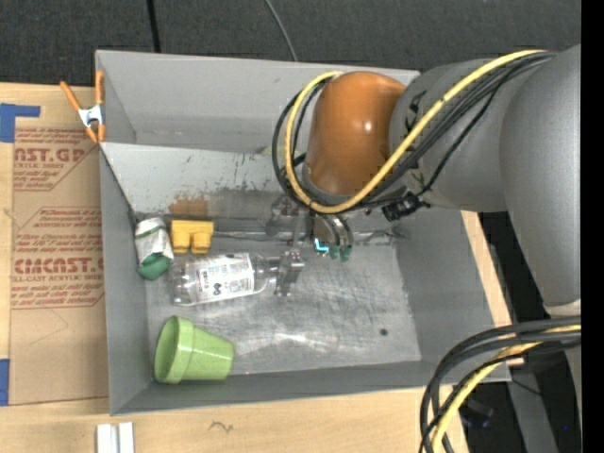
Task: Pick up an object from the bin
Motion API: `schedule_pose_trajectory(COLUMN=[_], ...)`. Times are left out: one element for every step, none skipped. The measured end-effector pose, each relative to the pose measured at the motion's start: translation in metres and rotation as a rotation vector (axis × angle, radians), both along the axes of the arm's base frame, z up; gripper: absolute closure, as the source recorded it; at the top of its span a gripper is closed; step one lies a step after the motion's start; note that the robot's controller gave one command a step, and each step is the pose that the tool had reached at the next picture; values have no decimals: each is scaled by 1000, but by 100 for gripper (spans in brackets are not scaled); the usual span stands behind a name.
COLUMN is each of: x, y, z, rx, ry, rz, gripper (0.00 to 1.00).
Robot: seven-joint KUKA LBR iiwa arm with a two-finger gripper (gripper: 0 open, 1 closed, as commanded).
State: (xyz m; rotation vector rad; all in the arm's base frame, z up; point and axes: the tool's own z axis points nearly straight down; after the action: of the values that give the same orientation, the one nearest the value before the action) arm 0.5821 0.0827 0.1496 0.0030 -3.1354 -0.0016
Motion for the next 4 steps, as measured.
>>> schedule_pose_trajectory(x=[2, -12, -22, -39], y=[0, 8, 20, 34], z=[4, -39, -75, -75], rx=[0, 1, -1, 0], ry=[-7, -11, -7, -19], rz=[-1, -81, -246, -186], gripper=[0, 0, 0, 100])
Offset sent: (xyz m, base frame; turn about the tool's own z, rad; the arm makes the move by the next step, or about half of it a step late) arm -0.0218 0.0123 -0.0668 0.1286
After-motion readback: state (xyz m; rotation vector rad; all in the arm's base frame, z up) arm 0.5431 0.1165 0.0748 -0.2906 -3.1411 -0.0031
